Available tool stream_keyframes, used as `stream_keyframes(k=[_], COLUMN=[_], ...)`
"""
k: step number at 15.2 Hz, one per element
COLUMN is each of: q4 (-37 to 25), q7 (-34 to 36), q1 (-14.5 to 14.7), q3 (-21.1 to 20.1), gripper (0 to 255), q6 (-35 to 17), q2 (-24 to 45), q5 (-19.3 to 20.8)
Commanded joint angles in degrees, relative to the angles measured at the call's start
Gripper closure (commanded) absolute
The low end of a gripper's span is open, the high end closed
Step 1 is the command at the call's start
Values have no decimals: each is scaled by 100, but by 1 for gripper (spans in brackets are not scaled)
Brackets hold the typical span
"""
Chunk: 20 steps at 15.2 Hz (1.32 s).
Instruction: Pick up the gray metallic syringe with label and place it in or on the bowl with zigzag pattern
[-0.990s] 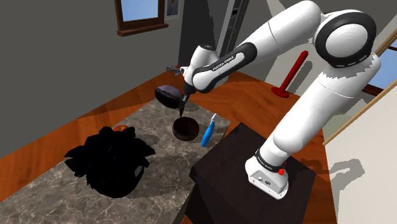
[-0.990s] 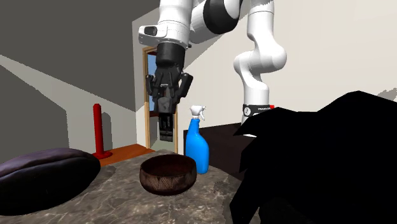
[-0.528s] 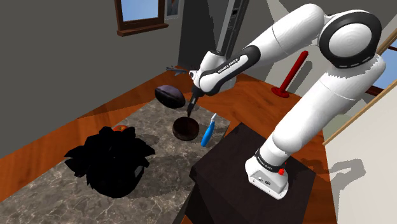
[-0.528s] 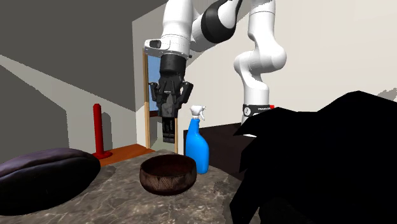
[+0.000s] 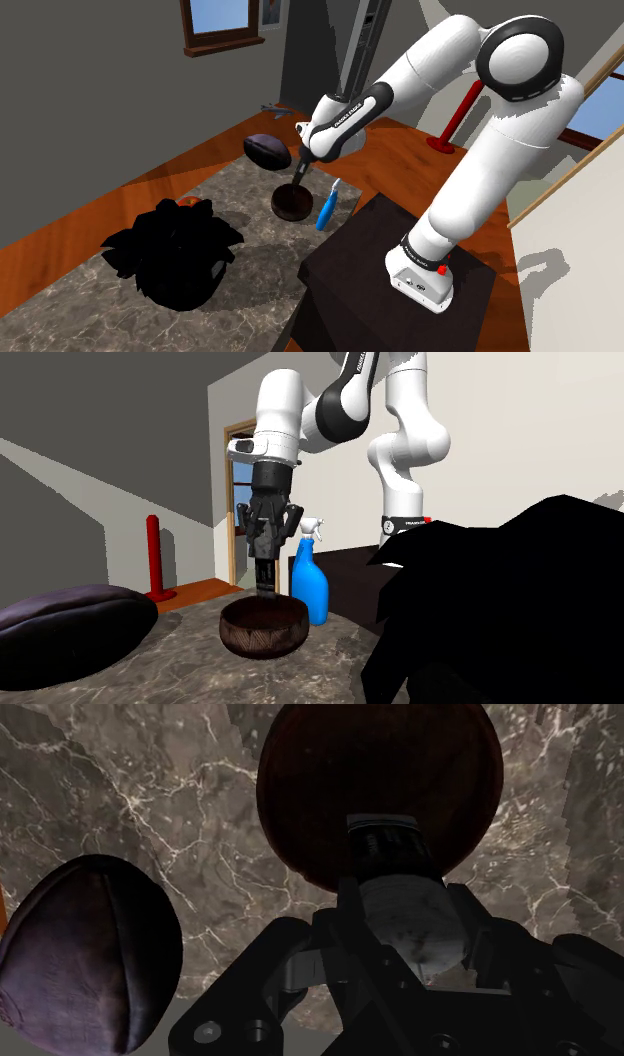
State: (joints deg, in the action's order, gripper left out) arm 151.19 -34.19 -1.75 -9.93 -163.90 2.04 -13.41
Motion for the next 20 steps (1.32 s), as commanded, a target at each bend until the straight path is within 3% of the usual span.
stream_keyframes(k=[1, 11, 12, 17, 20], q4=[9, 1, 0, 1, 134], q7=[-50, -98, -97, -98, -58], q1=[1, -2, -2, -2, -36], q3=[-7, -21, -21, -21, 5], gripper=[255, 255, 0, 0, 0], q6=[-189, -387, -387, -387, 251], q2=[175, 383, 383, 383, -384], q5=[-40, -79, -79, -79, -50])
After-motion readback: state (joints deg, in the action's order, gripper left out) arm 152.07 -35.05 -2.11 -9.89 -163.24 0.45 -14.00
